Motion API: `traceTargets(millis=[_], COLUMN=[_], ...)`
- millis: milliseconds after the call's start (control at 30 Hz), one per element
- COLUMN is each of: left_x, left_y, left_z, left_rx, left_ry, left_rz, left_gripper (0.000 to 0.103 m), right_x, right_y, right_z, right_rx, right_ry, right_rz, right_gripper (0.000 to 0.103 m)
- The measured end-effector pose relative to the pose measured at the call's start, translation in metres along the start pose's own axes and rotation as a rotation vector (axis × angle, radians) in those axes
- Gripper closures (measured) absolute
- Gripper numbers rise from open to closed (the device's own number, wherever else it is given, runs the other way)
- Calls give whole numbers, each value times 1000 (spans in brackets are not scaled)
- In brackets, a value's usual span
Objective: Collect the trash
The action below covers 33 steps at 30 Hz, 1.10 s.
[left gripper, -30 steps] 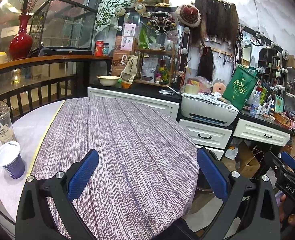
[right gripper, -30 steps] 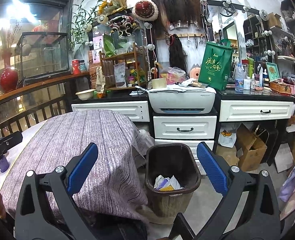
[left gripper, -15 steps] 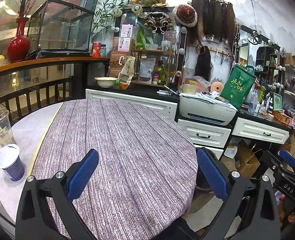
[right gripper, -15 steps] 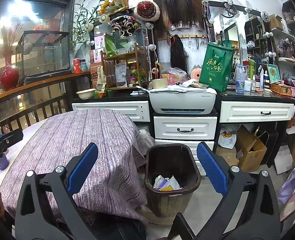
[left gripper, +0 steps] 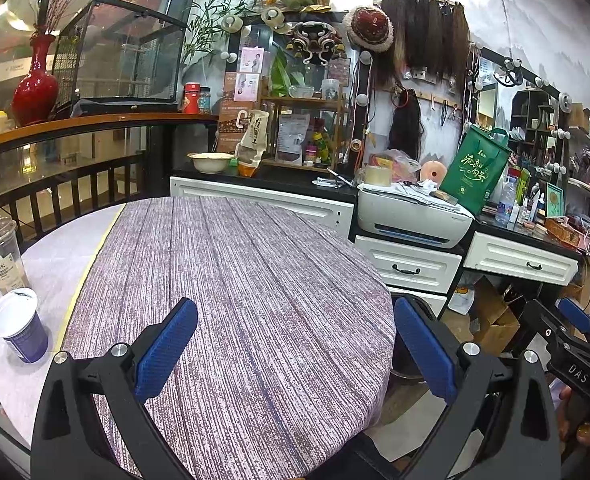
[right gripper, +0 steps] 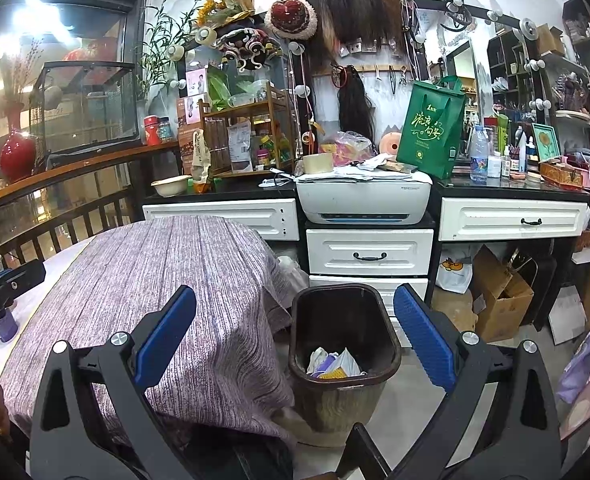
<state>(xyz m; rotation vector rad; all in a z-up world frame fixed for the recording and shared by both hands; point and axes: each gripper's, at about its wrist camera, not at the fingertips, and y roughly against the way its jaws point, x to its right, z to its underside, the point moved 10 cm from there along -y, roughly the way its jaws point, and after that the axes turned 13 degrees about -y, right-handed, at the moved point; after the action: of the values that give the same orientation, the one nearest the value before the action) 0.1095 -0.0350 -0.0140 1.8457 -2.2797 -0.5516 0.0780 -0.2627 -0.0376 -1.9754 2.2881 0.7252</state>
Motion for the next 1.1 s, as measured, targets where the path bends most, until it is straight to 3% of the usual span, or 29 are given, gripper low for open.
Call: traceTargets(millis=[1100], left_x=[-3], left_y=[-8], left_z=[7], left_rx=[-16], left_ry=[-22], left_rz=[1], left_gripper=[6], right_x=[-4], right_y=[0], right_z=[9], right_rx=[-12], right_ry=[-1], right_rz=[-2], right_gripper=[6])
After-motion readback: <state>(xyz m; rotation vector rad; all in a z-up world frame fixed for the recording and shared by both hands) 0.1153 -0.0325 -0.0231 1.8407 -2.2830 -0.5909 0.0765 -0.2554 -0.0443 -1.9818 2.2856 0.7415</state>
